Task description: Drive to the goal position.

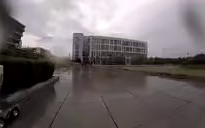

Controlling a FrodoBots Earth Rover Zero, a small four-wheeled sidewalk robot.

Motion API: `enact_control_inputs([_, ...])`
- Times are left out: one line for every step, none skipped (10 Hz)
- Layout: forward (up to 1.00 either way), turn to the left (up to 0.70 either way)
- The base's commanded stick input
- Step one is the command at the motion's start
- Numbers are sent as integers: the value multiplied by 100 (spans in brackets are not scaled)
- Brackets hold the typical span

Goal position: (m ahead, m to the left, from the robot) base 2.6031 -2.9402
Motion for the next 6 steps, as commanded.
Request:
enact_control_inputs([70,0])
enact_control_inputs([70,0])
enact_control_inputs([70,0])
enact_control_inputs([70,0])
enact_control_inputs([70,0])
enact_control_inputs([70,19])
